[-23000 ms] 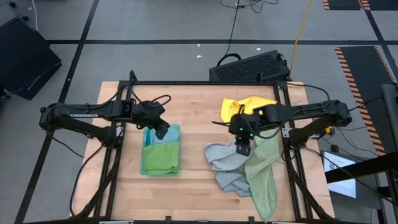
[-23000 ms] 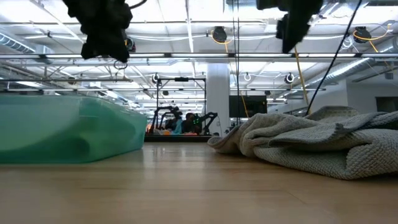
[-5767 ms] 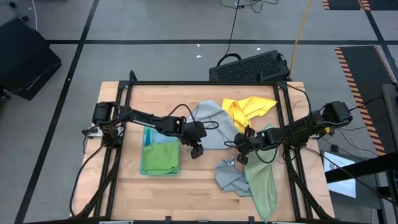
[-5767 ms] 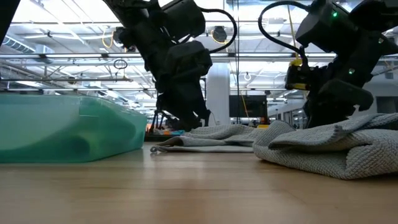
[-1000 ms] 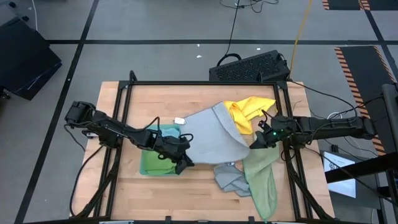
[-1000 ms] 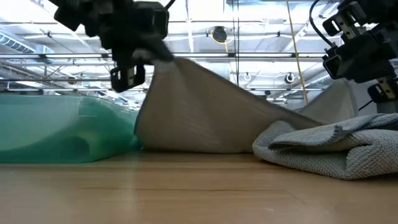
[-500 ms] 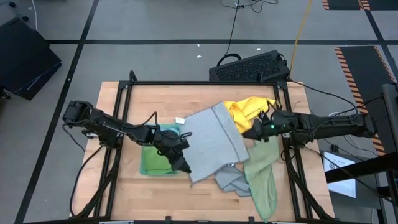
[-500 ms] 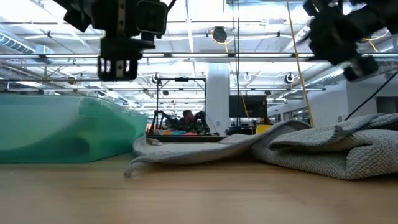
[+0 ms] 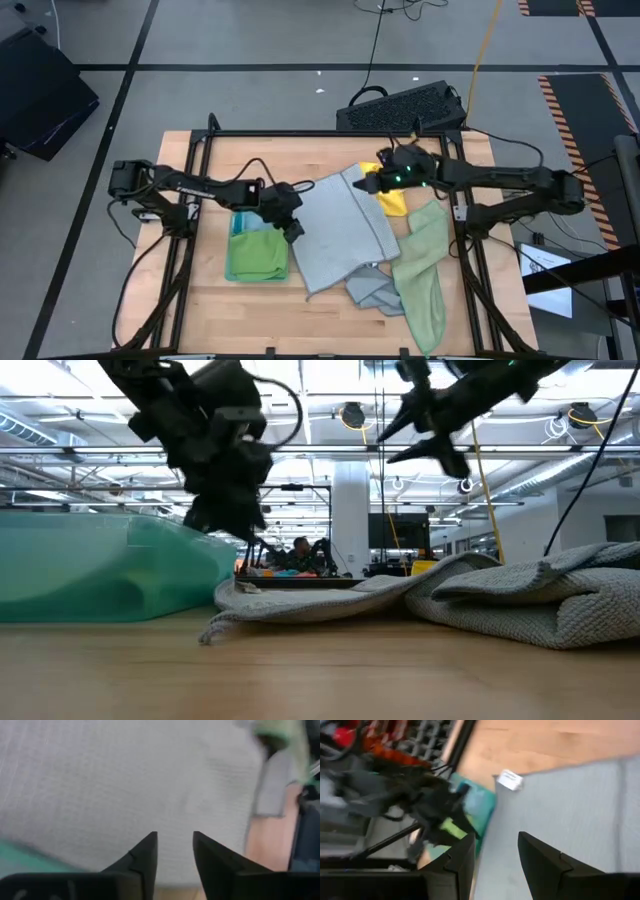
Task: Fold microfiber towels
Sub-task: Fold the top gray microfiber cloth
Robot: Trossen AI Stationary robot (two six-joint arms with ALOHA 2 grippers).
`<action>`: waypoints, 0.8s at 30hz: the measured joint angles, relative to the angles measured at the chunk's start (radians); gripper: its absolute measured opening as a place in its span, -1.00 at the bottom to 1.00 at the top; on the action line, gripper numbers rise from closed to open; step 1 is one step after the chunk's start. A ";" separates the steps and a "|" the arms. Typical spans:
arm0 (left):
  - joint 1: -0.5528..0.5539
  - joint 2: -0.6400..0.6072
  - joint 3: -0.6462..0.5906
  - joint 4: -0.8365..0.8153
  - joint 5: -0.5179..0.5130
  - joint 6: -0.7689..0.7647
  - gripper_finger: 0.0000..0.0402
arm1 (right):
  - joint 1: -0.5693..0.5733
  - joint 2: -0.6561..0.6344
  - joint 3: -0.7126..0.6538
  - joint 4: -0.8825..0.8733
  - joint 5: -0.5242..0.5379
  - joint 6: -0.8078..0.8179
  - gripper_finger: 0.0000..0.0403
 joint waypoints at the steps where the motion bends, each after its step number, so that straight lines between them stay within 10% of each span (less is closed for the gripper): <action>1: 0.006 0.004 0.000 -0.023 0.010 0.001 -0.45 | -0.028 0.017 0.000 0.029 -0.040 -0.026 -0.29; 16: 0.009 -0.028 0.027 -0.258 -0.007 -0.048 -0.95 | -0.315 0.219 0.003 0.078 -0.257 -0.317 -0.29; 24: 0.031 -0.126 0.194 -0.415 -0.123 -0.087 -0.89 | -0.319 0.416 0.160 -0.039 -0.276 -0.625 -0.28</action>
